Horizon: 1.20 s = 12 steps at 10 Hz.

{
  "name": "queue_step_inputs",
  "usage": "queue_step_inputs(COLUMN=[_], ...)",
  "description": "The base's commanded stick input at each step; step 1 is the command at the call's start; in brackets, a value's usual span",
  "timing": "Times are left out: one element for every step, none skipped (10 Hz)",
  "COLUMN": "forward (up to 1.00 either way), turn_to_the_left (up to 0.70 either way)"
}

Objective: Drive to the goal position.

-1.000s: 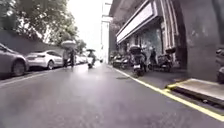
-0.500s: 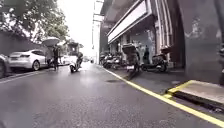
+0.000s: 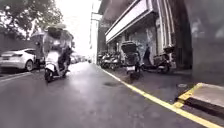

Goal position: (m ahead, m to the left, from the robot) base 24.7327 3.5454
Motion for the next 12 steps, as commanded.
queue_step_inputs(forward=[0.69,0.69,0.69,0.69,0.69,0.69,0.69,0.69,0.69,0.69,0.69,0.69], turn_to_the_left=[0.13,0.13,0.13,0.13,0.12,0.10,0.01,0.01,0.01,0.01,0.01,0.01])
